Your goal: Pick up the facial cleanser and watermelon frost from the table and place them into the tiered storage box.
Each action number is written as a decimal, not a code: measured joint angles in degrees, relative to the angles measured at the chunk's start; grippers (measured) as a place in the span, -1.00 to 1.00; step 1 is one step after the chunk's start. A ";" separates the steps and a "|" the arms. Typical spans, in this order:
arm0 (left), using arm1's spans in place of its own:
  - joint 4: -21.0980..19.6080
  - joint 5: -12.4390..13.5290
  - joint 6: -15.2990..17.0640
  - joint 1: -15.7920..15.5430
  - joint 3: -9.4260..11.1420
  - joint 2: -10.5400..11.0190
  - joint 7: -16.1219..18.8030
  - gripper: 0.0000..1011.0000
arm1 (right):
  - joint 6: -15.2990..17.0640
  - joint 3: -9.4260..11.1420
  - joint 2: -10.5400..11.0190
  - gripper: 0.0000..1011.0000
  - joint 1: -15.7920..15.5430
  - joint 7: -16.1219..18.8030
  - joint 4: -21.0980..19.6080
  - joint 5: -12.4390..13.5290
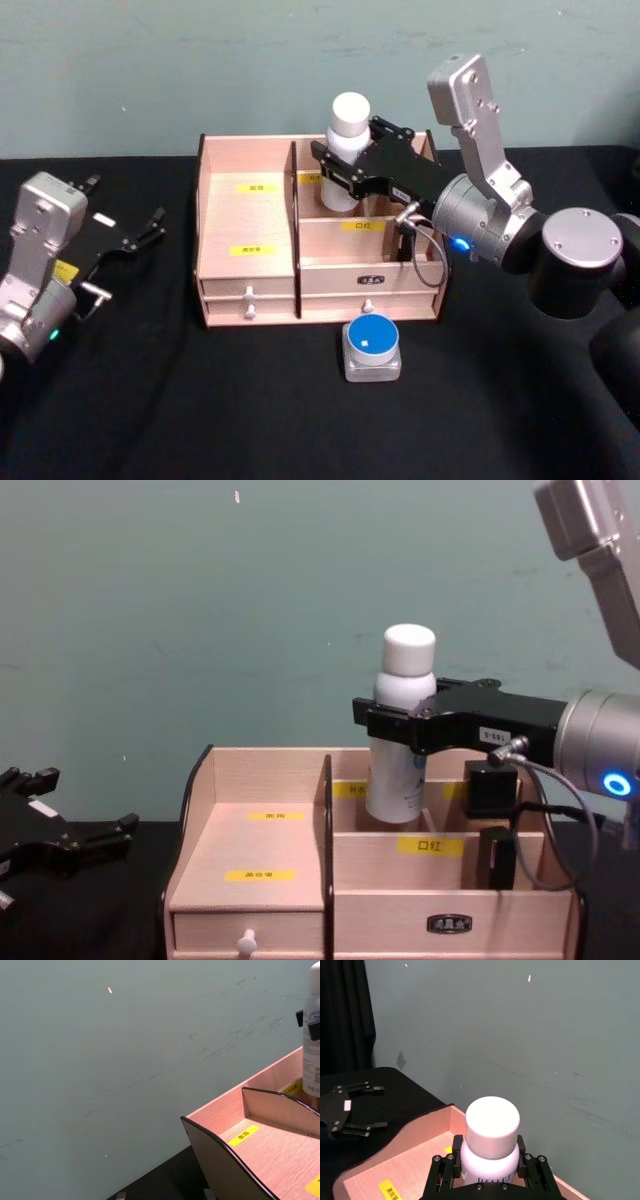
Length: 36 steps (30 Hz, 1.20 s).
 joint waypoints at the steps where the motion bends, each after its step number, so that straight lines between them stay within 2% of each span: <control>1: 0.00 0.00 0.00 0.00 0.00 0.00 0.00 0.98 | -0.17 0.00 -0.27 0.17 0.35 -0.01 0.68 -0.08; 14: 0.00 0.00 0.00 0.00 0.00 0.00 0.00 0.98 | -0.83 -0.24 -1.58 0.17 1.77 0.81 4.68 -0.39; 36: 0.00 0.00 0.00 0.00 0.00 0.00 0.00 0.98 | -1.65 -0.86 -2.58 0.17 1.95 2.07 9.85 -0.45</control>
